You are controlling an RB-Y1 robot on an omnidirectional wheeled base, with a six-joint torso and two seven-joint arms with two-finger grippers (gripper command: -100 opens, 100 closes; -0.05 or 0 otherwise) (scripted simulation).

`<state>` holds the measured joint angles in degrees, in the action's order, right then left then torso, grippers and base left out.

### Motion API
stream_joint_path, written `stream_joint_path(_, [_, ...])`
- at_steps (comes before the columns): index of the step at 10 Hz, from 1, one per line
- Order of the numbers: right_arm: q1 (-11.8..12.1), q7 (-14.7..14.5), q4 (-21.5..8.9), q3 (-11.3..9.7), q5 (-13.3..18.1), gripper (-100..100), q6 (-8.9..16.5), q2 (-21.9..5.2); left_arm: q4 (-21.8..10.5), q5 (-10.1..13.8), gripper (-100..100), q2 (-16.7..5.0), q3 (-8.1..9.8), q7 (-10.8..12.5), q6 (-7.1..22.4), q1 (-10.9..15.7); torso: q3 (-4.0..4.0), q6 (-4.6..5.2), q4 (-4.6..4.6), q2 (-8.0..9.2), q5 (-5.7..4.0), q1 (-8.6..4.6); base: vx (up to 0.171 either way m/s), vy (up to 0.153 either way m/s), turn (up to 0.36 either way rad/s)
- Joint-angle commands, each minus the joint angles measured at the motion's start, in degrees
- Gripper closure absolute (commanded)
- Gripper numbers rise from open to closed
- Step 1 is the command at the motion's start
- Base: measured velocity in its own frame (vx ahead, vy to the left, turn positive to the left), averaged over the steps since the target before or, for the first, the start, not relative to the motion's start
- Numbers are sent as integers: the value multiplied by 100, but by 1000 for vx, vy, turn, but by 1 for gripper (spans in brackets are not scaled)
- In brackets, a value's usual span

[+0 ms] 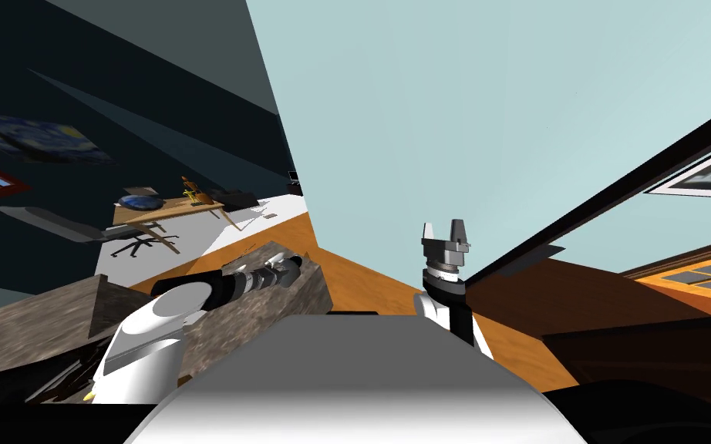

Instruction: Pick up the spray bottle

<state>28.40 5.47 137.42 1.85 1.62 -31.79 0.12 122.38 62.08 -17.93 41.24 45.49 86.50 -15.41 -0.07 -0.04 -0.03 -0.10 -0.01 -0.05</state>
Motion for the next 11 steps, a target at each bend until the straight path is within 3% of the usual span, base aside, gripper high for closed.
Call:
stream_joint_path(1, [0,0,0,0,0,0,0,0,0,0,100,0,0,0,0,0,0,0,0,0,0,0,0,0,0])
stream_joint_path(2, [0,0,0,0,0,0,0,0,0,0,100,0,0,0,0,0,0,0,0,0,0,1,0,0,0])
stream_joint_path(3, [0,0,0,0,0,0,0,0,0,-1,0,0,0,0,-1,0,0,0,0,1,1,2,0,0,0])
stream_joint_path(4, [0,0,0,0,0,0,0,0,121,-160,100,-100,-186,286,-180,-61,0,0,0,1,1,2,-75,72,-189])
stream_joint_path(5, [-2,0,0,0,0,0,0,-1,121,-160,100,-100,-186,343,-180,-61,9,9,3,18,5,25,-97,95,-157])
stream_joint_path(7, [-1,0,-1,0,0,0,0,-1,274,-360,100,-229,-422,708,-406,-138,17,4,6,31,8,34,-90,69,-162])
stream_joint_path(8, [-1,0,-1,0,0,0,0,-1,274,-360,100,-229,-422,801,-406,-138,18,7,7,31,6,29,-66,40,-68])
stream_joint_path(9, [-1,0,0,0,0,0,0,0,351,-460,100,-293,-540,1006,-519,-177,15,1,6,25,4,21,-75,43,-101])
stream_joint_path(10, [-1,0,0,0,0,0,0,0,351,-460,100,-293,-540,1029,-519,-177,15,4,6,26,4,20,-56,46,-67])
stream_joint_path(11, [0,0,0,0,0,0,0,0,427,-561,100,-358,-659,1258,-632,-215,13,0,6,20,4,21,-54,43,-129])
